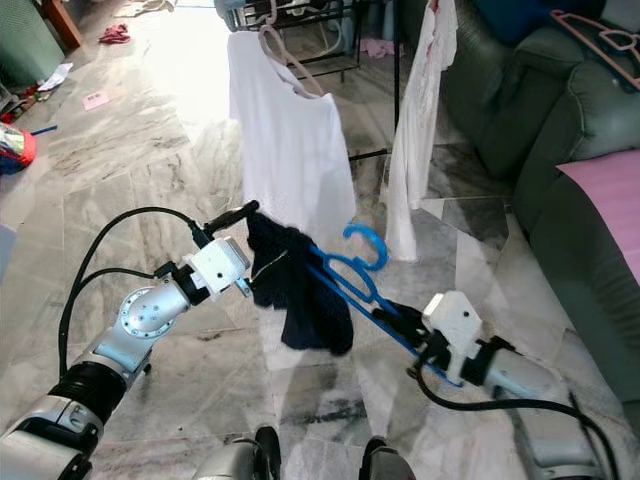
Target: Hang hanger
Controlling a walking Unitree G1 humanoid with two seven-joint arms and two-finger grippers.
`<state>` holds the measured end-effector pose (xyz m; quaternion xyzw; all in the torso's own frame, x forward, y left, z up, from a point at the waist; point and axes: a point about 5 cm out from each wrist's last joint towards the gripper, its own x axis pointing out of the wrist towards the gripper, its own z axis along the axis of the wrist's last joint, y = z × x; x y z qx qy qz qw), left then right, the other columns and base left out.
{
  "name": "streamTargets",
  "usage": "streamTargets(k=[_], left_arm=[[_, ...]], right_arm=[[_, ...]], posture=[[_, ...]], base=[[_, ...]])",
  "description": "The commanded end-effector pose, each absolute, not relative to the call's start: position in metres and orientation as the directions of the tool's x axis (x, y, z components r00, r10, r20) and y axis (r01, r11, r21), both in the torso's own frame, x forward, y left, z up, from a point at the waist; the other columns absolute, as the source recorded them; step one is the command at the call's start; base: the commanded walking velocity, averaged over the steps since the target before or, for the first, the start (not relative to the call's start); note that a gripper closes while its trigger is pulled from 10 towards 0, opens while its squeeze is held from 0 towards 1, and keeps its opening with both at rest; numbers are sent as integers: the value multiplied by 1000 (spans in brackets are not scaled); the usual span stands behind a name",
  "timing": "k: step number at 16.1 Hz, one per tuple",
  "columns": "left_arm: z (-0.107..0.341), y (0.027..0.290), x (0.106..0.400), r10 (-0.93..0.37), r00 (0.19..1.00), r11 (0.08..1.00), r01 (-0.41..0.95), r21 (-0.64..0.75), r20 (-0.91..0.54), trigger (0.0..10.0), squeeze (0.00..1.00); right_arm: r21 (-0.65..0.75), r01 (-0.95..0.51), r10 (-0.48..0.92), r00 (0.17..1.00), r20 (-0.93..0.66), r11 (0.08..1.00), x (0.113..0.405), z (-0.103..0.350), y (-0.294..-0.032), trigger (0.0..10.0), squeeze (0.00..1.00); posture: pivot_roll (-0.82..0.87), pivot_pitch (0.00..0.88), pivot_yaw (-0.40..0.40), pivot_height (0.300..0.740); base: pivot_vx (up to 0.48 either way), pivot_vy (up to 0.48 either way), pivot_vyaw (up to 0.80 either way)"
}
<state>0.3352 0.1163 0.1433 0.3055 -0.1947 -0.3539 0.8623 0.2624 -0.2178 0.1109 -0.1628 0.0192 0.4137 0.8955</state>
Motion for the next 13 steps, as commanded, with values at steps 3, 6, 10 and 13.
streamTargets(k=[3, 6, 10, 13], left_arm=[[131, 125, 331, -784, 621, 418, 559, 716, -27, 10000, 1000], [120, 131, 326, -820, 553, 289, 625, 725, -149, 10000, 424], [112, 133, 325, -821, 530, 241, 658, 713, -211, 10000, 0], [108, 131, 324, -827, 506, 216, 689, 692, -246, 10000, 0]], right_arm=[[-339, -795, 782, 586, -212, 503, 258, 118, -225, 10000, 0], [-368, -833, 821, 516, -246, 414, 254, 126, -224, 10000, 0], [-420, -848, 842, 461, -280, 324, 256, 138, -223, 10000, 0], [-441, -860, 835, 429, -346, 259, 253, 136, -226, 10000, 0]], posture=[[18, 236, 90, 740], [15, 234, 94, 740], [3, 238, 97, 740], [-1, 236, 98, 740]], base=[[0, 0, 0], [0, 0, 0], [0, 0, 0], [0, 0, 0]])
